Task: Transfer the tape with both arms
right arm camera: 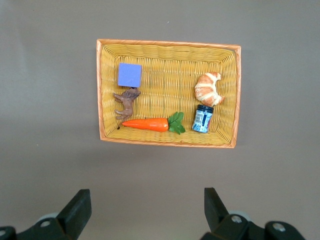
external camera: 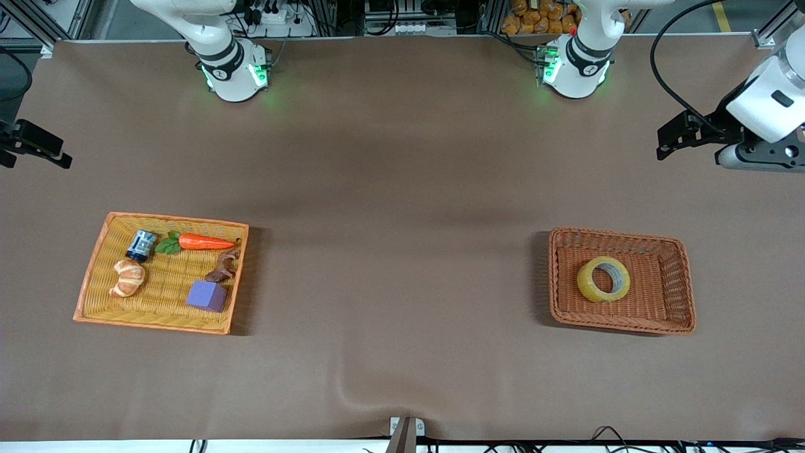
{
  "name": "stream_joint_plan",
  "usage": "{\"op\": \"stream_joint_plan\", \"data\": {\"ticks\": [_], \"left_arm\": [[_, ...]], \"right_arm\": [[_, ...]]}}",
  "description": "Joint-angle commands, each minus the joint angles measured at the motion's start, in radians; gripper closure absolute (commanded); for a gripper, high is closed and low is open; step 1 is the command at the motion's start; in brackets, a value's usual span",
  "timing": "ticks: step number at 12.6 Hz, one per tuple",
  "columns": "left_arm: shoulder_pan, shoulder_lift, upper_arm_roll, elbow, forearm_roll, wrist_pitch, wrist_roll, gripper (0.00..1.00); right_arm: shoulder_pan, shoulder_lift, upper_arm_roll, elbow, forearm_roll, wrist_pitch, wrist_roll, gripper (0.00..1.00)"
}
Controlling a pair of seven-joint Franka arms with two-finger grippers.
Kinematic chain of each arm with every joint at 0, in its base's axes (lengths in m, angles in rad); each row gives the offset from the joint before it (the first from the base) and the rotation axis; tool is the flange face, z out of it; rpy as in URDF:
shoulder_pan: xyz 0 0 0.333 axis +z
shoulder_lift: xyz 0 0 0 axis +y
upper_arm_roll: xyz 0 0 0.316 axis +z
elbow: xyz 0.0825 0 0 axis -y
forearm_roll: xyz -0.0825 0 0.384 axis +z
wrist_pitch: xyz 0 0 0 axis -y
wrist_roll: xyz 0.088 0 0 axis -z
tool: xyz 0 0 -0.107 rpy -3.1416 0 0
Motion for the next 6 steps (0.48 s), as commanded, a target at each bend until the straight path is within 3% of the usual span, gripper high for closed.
{"op": "stream_joint_plan", "data": {"ticks": [1, 6], "left_arm": [[0.008, -0.023, 0.001, -0.019, 0.018, 0.000, 0.004, 0.00], [-0.007, -0.026, 0.049, -0.011, 0.018, -0.007, 0.013, 0.00]], "right_arm": [[-0.013, 0.004, 0.011, 0.012, 0.007, -0.005, 0.004, 0.00], [0.015, -0.007, 0.043, 0.012, 0.014, -0.023, 0.006, 0.00]]}}
